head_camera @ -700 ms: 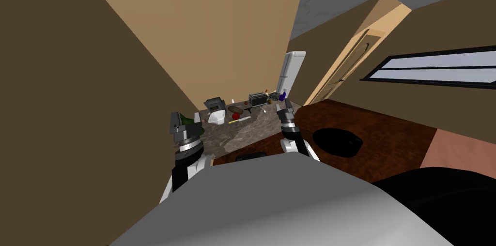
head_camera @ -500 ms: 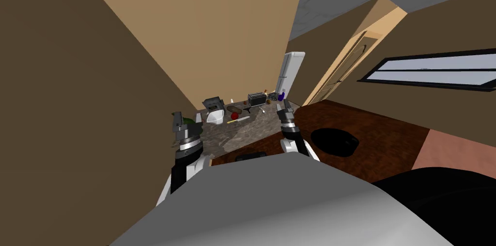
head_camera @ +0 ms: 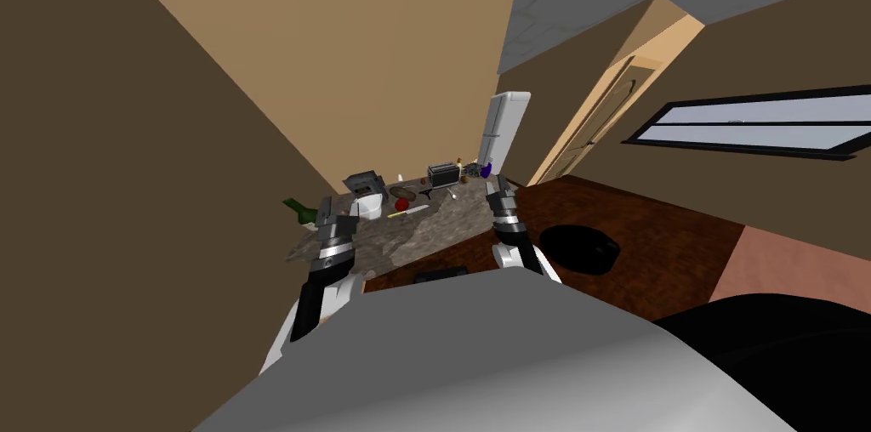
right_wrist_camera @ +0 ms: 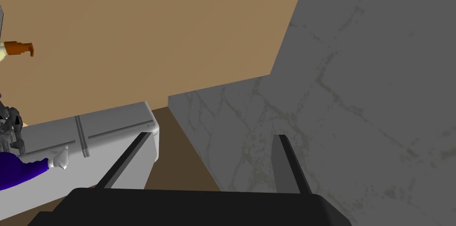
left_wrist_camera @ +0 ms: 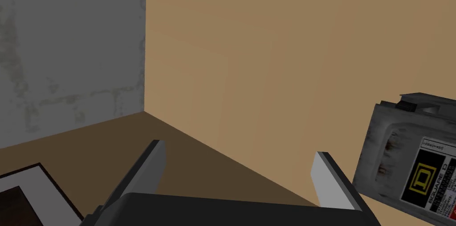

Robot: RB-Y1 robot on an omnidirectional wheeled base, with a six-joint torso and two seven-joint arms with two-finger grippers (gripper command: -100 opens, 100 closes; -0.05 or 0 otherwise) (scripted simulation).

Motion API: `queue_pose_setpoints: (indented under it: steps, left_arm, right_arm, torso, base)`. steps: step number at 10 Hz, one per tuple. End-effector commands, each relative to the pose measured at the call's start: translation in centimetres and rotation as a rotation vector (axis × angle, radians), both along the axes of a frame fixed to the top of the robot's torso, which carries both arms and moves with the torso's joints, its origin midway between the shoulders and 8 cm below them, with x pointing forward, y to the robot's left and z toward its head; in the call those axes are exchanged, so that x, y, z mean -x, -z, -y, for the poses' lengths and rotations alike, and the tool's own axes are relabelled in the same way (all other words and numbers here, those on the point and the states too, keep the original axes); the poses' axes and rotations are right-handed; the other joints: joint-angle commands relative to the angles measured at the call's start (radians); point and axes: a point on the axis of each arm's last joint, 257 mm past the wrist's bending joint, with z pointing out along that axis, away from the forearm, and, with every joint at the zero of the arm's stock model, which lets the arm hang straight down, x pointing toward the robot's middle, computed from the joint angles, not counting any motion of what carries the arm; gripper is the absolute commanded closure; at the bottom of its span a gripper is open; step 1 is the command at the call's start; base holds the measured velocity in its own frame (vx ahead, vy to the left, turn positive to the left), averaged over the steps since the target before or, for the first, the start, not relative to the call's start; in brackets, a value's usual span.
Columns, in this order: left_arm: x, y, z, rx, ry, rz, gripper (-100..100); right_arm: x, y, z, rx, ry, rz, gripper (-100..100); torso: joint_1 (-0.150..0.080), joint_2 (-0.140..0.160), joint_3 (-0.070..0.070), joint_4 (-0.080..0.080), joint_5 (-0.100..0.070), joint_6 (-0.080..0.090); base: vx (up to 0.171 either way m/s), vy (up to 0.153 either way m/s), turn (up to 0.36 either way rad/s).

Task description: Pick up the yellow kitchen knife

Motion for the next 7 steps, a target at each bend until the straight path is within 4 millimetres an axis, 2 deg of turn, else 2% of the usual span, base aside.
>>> queue_pose_setpoints:
  steps: [1, 7]
  left_arm:
    - [-0.4, 0.8, -0.4, 0.007, 0.000, -0.037, -100]
    - [-3.0, 5.0, -2.4, 0.047, 0.003, -0.213, -100]
  right_arm:
    - [0.0, 0.0, 0.0, 0.000, 0.000, 0.000, 0]
    - [0.0, 0.0, 0.0, 0.000, 0.000, 0.000, 0]
  torso:
    - [0.000, 0.000, 0.000, 0.000, 0.000, 0.000]
    - [0.000, -0.002, -0.001, 0.000, 0.000, 0.000]
  base:
    - [-0.013, -0.079, -0.010]
    - [0.002, -0.110, -0.012]
